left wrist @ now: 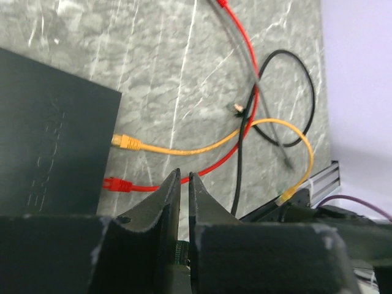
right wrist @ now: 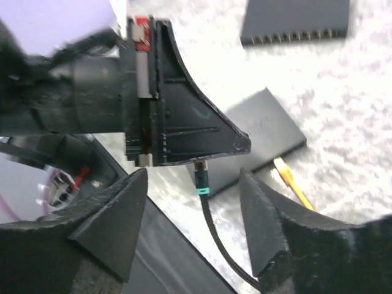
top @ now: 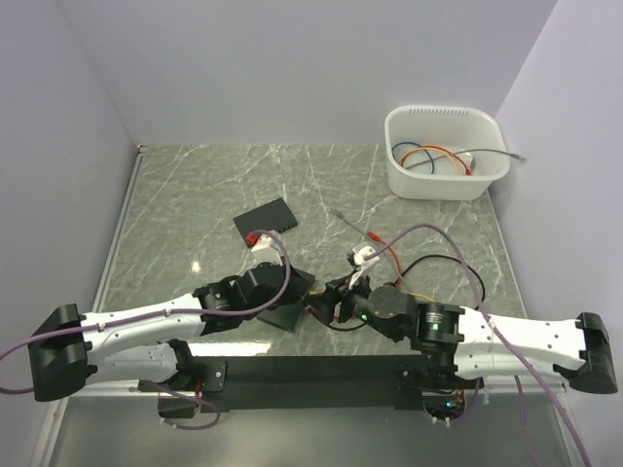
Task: Insert the plug into the switch port
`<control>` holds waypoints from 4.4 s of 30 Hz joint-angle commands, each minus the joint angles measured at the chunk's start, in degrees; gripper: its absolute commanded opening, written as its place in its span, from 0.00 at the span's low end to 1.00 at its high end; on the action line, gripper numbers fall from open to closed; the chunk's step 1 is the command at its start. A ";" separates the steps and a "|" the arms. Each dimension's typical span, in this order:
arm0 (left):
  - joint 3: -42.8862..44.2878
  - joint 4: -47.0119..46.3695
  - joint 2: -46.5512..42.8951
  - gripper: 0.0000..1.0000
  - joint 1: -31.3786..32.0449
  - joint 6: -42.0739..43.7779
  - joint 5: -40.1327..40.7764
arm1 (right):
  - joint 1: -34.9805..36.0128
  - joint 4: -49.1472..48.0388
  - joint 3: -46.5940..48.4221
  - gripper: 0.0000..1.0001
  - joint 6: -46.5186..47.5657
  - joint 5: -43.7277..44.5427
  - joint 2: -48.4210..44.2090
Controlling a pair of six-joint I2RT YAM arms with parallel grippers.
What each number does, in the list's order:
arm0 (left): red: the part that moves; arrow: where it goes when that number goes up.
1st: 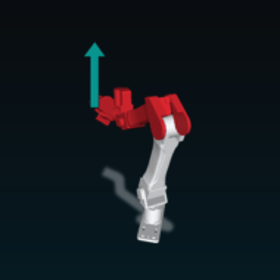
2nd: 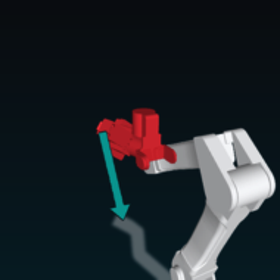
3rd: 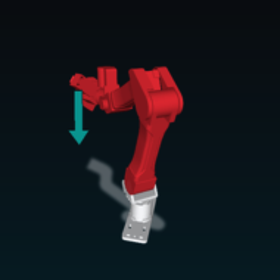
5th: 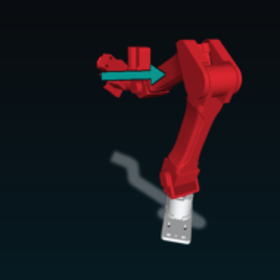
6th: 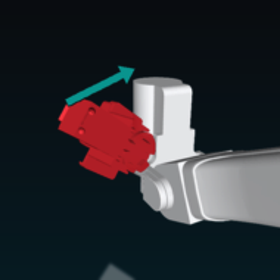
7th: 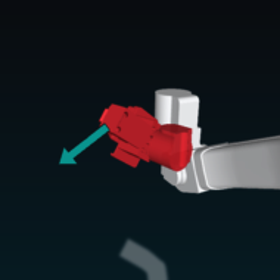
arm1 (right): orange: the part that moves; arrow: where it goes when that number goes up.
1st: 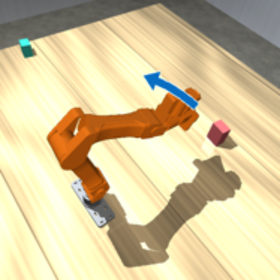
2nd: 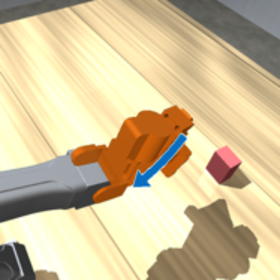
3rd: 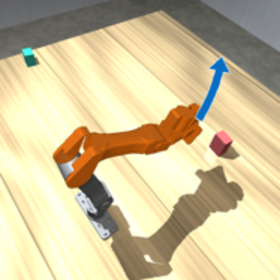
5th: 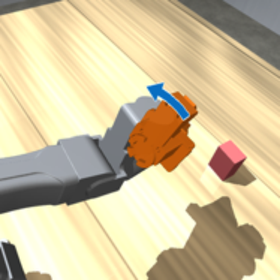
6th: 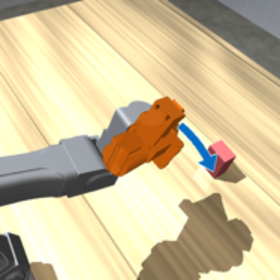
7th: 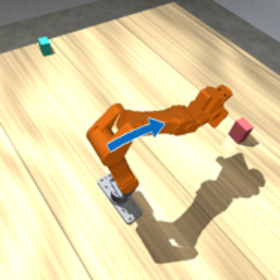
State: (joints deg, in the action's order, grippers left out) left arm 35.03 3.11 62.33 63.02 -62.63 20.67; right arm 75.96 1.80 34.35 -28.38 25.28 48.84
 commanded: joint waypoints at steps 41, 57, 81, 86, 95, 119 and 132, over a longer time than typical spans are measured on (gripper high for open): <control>4.96 1.98 -3.61 0.01 1.22 -0.12 1.66 | 0.06 -5.85 0.98 0.36 0.61 -2.51 7.41; 4.88 1.98 -4.14 0.01 1.49 -0.39 1.92 | 0.06 -5.85 0.19 0.24 0.08 -2.25 6.18; -5.83 5.59 -8.62 0.65 -6.59 0.66 -0.62 | 0.06 4.43 -2.97 0.00 -8.09 0.91 7.83; -7.43 4.80 -10.12 0.64 -14.41 4.52 -4.40 | 0.06 5.76 -2.18 0.00 -10.11 -0.22 15.04; -9.71 -0.73 -7.58 0.64 -20.74 7.70 -9.32 | 0.50 3.91 -1.04 0.00 -10.82 -3.13 22.87; -18.15 -31.14 10.43 0.60 -24.79 13.94 -22.07 | 3.31 3.12 6.69 0.00 -8.18 -1.90 36.59; -17.01 -37.83 18.97 0.56 -24.70 13.50 -24.62 | 3.40 2.85 8.45 0.00 -5.90 -2.16 37.21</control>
State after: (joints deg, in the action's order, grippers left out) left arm 17.10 -33.10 79.94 38.09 -49.60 -1.26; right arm 79.00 6.31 40.14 -34.83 21.56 85.76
